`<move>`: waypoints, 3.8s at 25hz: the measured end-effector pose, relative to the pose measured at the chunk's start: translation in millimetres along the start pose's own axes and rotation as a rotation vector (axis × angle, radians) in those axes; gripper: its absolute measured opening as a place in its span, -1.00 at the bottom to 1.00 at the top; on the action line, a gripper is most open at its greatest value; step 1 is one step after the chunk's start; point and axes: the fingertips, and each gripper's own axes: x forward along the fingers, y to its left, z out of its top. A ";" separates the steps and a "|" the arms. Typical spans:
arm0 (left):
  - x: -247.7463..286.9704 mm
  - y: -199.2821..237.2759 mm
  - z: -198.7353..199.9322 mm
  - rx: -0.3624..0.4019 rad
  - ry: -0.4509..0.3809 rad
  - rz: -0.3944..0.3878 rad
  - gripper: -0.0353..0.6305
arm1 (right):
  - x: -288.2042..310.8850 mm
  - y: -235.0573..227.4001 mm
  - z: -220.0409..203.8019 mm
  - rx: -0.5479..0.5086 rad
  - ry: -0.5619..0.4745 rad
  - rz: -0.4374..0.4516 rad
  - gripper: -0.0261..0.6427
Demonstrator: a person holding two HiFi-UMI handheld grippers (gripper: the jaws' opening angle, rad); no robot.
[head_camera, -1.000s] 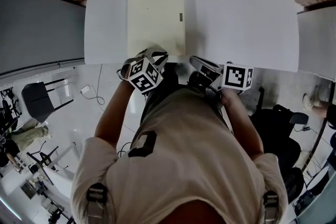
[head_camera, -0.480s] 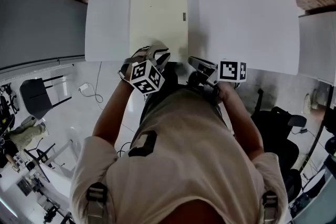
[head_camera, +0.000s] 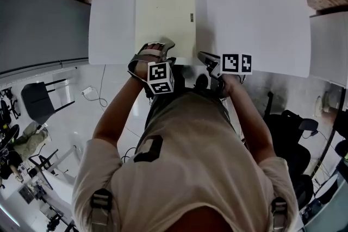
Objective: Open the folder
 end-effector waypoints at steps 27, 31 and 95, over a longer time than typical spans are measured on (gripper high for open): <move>-21.6 -5.7 4.4 -0.392 -0.300 -0.232 -0.80 | 12.5 0.6 -8.7 -0.070 0.043 0.029 -0.90; -23.6 -4.6 3.1 -0.429 -0.333 -0.240 -0.81 | 12.3 9.2 -6.7 0.026 0.031 0.136 -0.90; -29.2 -3.5 -14.3 -0.386 -0.257 -0.044 -0.71 | 28.7 15.8 5.8 -0.149 0.029 -0.007 -0.85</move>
